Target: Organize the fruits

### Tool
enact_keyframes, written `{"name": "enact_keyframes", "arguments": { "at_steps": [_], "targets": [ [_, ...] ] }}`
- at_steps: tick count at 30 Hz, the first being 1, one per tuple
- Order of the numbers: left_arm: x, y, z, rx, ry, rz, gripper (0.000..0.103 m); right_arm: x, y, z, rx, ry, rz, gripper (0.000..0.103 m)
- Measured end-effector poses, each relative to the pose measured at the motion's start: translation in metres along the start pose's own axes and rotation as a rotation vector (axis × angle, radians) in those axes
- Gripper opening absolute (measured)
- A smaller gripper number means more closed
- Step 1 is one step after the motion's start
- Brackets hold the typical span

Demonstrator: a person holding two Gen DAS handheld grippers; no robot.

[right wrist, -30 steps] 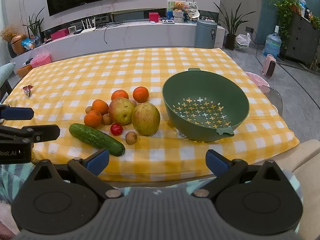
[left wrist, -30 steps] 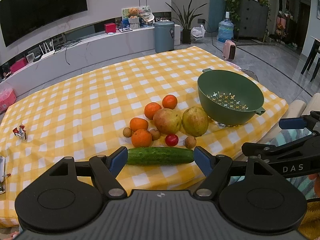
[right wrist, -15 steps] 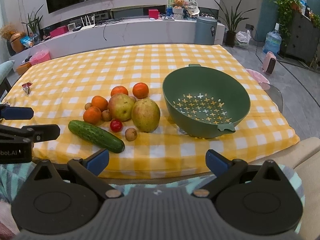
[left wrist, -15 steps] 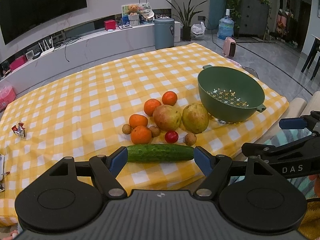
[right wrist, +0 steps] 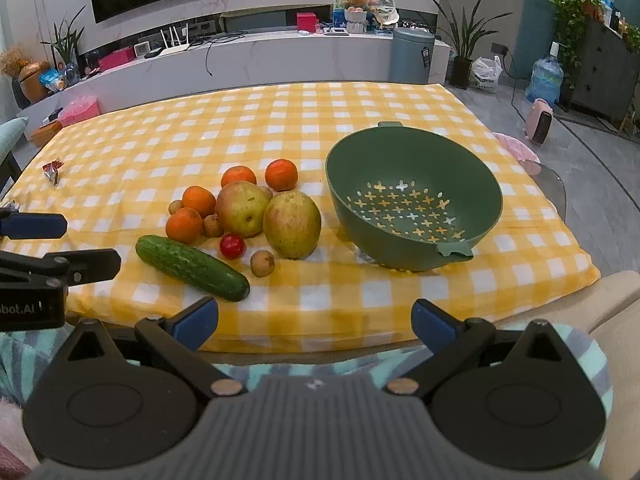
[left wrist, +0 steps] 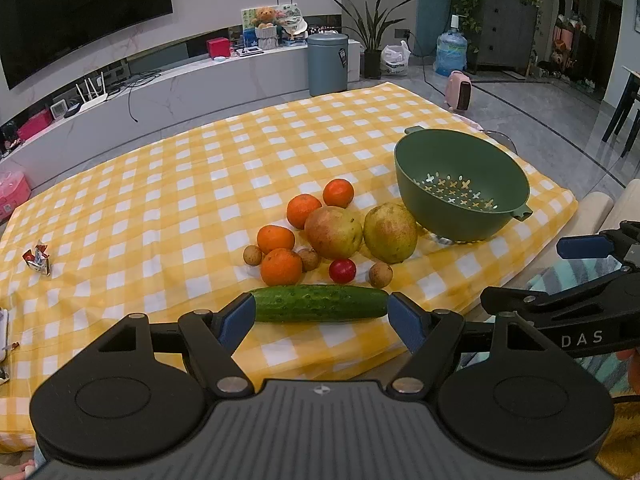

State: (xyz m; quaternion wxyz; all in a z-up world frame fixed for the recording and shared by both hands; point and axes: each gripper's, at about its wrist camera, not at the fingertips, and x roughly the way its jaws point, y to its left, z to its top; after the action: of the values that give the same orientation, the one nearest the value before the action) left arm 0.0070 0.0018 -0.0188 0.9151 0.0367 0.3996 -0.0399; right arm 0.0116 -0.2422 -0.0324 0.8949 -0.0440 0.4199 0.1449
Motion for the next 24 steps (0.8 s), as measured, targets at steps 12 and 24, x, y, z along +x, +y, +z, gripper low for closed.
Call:
{"name": "enact_keyframes", "arguments": {
  "at_steps": [12, 24],
  "targets": [
    [0.000, 0.000, -0.001, -0.003, 0.001, -0.006, 0.088, 0.000, 0.000, 0.000, 0.001, 0.003, 0.000, 0.099],
    [0.001, 0.017, 0.008, 0.031, -0.011, -0.003, 0.084, 0.006, -0.002, -0.002, 0.021, -0.086, 0.107, 0.099]
  ]
}}
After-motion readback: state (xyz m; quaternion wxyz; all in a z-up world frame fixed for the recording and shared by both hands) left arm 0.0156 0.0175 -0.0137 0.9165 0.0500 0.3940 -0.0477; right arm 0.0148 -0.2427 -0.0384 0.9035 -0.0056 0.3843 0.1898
